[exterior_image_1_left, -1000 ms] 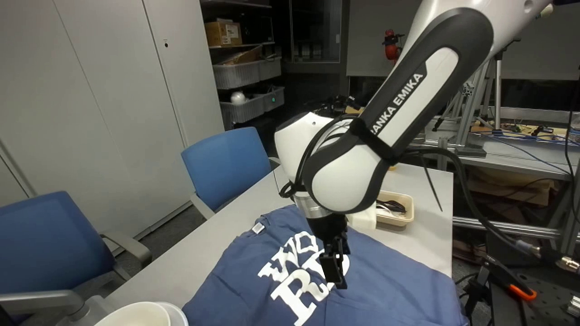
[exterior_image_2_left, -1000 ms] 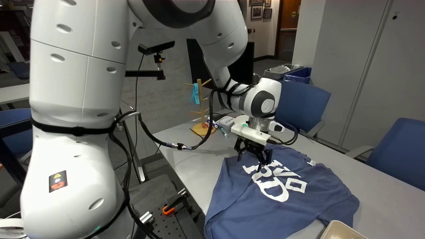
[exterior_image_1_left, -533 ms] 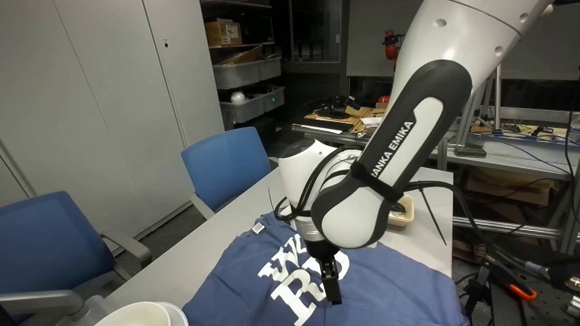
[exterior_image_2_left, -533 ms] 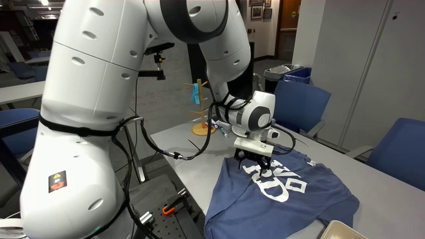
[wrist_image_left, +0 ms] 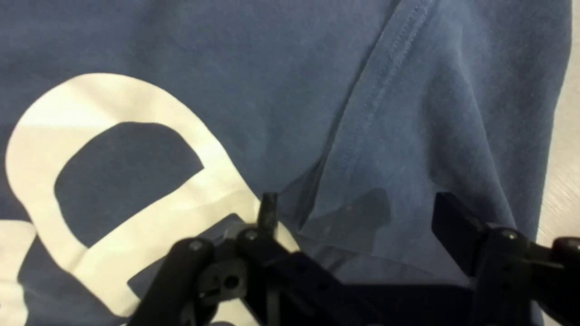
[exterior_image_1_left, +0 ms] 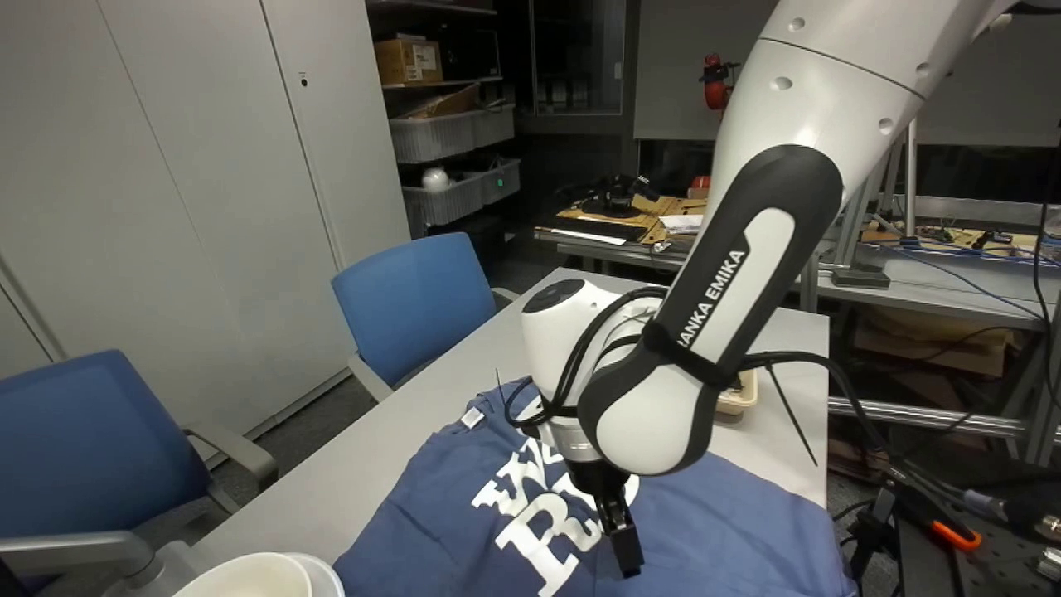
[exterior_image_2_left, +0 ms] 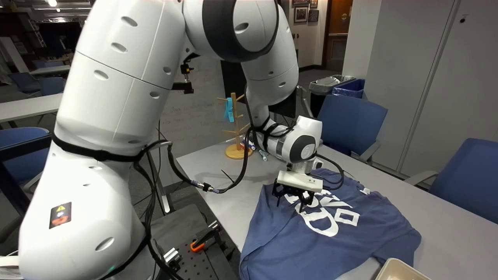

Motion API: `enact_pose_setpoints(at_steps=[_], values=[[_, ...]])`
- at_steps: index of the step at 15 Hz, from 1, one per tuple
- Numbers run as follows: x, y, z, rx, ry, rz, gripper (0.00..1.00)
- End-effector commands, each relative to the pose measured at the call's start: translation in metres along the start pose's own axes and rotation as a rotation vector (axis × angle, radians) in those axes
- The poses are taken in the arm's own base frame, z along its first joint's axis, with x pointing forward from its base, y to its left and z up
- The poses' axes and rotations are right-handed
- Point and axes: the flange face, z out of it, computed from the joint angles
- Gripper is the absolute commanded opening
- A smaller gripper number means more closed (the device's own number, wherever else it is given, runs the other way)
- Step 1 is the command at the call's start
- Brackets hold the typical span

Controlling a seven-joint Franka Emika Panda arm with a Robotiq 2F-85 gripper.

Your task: Fold the blue shirt

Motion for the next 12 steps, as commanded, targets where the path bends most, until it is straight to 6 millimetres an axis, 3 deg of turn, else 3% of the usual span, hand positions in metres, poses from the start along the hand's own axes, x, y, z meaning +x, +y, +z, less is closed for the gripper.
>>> enact_pose_setpoints(at_steps=[1,12], values=[[-0.002,0.004,0.011,0.020,0.014,-0.046,0.88],[0.009,0.000,0.024,0.047,-0.004,-0.068,0.82]])
